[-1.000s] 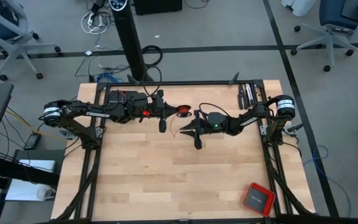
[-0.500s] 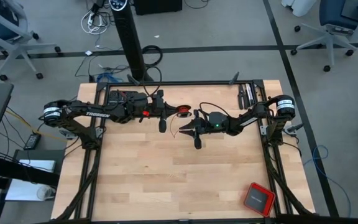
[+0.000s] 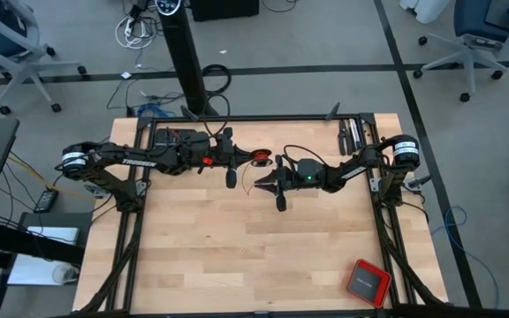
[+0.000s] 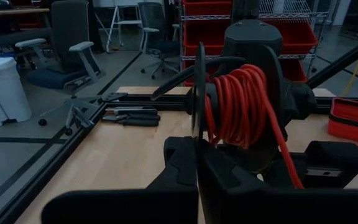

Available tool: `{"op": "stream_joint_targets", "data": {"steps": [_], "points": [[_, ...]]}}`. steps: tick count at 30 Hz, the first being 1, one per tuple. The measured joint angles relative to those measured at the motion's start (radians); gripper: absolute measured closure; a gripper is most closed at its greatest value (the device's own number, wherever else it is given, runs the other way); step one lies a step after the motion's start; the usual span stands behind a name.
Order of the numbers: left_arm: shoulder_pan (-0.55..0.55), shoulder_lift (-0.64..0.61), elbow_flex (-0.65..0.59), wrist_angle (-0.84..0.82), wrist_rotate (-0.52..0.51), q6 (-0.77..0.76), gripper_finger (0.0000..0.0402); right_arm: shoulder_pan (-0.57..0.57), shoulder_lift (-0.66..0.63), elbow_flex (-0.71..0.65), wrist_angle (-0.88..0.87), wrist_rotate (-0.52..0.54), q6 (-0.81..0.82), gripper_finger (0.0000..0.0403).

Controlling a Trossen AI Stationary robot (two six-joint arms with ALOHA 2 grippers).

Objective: Coil cords
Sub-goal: Coil the red wire onto the spool

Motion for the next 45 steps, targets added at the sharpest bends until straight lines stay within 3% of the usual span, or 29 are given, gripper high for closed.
{"op": "stream_joint_targets", "data": {"steps": [5, 22, 26, 30, 36, 42, 45], "points": [[0.000, 0.000, 0.000, 0.000, 0.000, 0.000, 0.0401, 0.000, 0.000, 0.000, -0.003, 0.001, 0.000, 0.0396], [0.000, 0.000, 0.000, -0.037, 0.000, -0.026, 0.0401, -0.088, -0.028, -0.011, -0.231, 0.087, 0.071, 0.0401], [0.002, 0.000, 0.000, -0.094, 0.000, -0.026, 0.0401, -0.126, -0.134, -0.055, -0.336, 0.159, 0.055, 0.0402], [0.015, 0.000, 0.000, -0.162, -0.012, -0.038, 0.0401, -0.146, -0.297, -0.125, -0.433, 0.313, 0.026, 0.0402], [0.033, 0.000, 0.000, -0.257, -0.038, -0.102, 0.0401, -0.144, -0.524, -0.201, -0.443, 0.473, -0.026, 0.0403], [0.036, 0.000, 0.000, -0.301, -0.040, -0.108, 0.0401, -0.133, -0.630, -0.176, -0.444, 0.494, -0.107, 0.0403], [0.036, 0.000, 0.002, -0.294, -0.044, -0.108, 0.0401, -0.133, -0.629, -0.126, -0.442, 0.440, -0.117, 0.0403]]}}
